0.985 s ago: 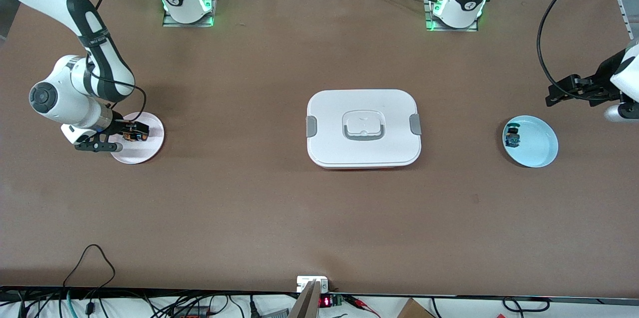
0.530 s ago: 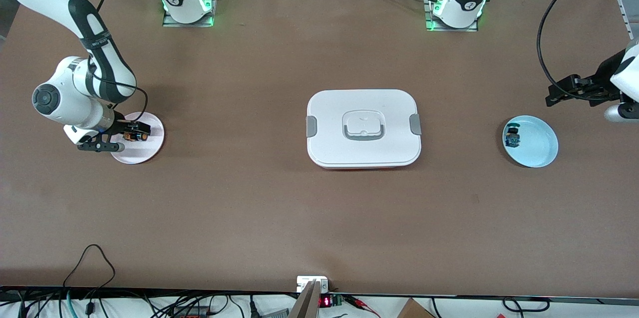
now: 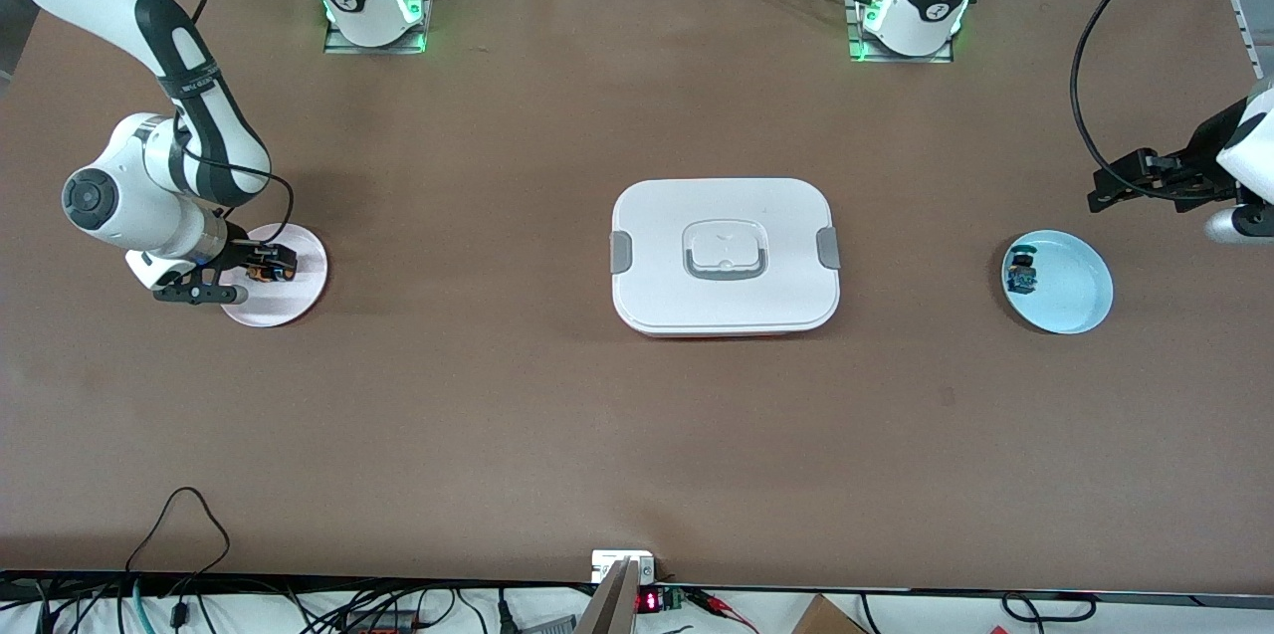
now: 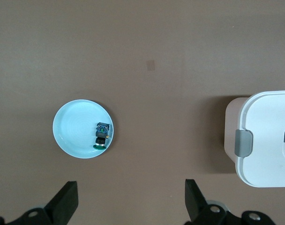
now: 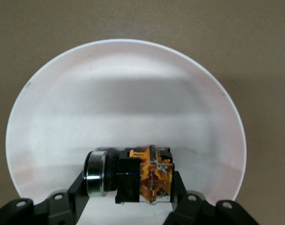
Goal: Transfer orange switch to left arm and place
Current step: 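Lift the switch with the right gripper while the left gripper rises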
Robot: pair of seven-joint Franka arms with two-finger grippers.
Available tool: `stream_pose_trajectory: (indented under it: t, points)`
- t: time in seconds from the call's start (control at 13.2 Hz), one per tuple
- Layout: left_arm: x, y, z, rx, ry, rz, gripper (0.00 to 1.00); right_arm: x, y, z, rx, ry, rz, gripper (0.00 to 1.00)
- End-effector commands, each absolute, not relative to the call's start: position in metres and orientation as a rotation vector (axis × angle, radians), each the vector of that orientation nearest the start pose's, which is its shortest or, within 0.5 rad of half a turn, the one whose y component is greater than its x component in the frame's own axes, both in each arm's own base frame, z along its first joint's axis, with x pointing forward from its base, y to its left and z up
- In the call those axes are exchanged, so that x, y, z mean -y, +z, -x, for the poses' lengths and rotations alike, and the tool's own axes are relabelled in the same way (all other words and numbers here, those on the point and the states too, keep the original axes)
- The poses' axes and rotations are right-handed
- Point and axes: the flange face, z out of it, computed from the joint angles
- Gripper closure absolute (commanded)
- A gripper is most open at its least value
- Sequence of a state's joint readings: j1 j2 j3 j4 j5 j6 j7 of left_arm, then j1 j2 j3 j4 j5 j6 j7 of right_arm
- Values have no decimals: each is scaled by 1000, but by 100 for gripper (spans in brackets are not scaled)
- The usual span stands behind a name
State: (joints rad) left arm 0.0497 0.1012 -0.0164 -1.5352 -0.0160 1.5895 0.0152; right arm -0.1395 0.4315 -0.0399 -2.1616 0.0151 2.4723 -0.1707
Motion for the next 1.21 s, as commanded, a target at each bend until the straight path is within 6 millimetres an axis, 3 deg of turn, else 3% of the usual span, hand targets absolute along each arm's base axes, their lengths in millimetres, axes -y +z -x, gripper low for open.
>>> stream_pose_trajectory:
  t: [0.0,0.15,0.38,0.45,0.61,0.83,1.14]
  points:
    - [-19,591,-586,42,79,3171,0,91,206,-555,15,284,3086,89]
    - [-19,591,-586,42,79,3171,0,81,221,-559,140,363,3049,89]
    - [-19,590,-586,42,84,3171,0,72,261,-574,221,377,3033,89]
    - [-19,590,-586,42,84,3171,0,55,278,-584,278,377,3021,92]
    - [-19,591,-586,42,82,3171,0,45,314,-597,312,399,3010,99]
    - [-16,592,-586,38,77,3173,0,20,373,-608,502,360,2975,100]
    - [-19,615,-590,32,-16,3243,0,-55,450,-612,619,226,2834,100]
